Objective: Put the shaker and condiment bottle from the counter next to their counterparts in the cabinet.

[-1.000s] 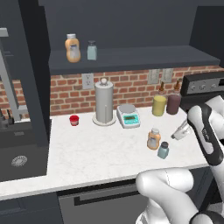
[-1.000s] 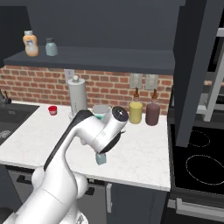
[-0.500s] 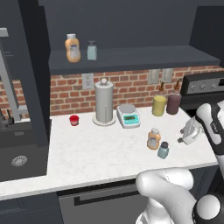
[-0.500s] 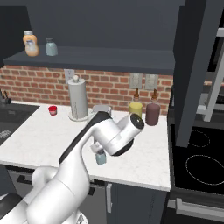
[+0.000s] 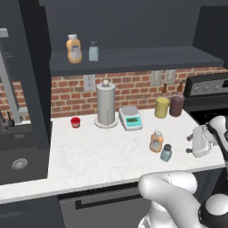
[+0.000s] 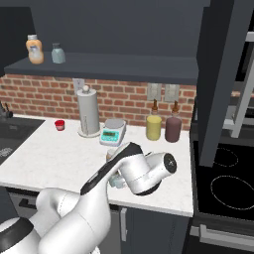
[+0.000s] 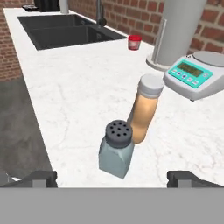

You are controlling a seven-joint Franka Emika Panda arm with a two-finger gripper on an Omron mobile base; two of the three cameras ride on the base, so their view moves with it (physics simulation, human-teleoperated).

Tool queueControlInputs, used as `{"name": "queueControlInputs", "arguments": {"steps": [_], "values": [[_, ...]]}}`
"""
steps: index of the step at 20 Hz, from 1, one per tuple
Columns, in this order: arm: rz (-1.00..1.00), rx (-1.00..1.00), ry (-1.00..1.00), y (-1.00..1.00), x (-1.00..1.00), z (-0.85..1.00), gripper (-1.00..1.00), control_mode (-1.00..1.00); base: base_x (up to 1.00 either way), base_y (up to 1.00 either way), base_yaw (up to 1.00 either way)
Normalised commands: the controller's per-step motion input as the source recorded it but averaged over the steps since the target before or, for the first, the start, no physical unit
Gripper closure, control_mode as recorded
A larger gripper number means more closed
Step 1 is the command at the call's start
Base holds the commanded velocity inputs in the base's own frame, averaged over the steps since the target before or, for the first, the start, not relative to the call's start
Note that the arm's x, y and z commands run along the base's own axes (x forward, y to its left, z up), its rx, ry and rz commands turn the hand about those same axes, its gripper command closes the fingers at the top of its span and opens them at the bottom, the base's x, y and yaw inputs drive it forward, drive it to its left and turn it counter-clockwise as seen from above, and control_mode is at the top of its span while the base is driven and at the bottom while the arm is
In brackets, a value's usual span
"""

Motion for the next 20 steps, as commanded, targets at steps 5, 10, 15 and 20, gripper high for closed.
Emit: {"name": "queueControlInputs", "arguments": {"steps": [5,10,15,20], "values": [[0.05,0.04,-0.19,0.01,-0.01,-0.05,-1.0,-1.0,0.0,0.0,0.0],[0.04,0.0,-0.04,0.11,0.0,-0.04,-1.0,-1.0,0.0,0.0,0.0],[0.01,0.0,0.0,0.28,0.0,-0.24,-1.0,-1.0,0.0,0.0,0.0],[0.0,0.02,0.0,0.17,0.04,-0.05,-1.0,-1.0,0.0,0.0,0.0]]}}
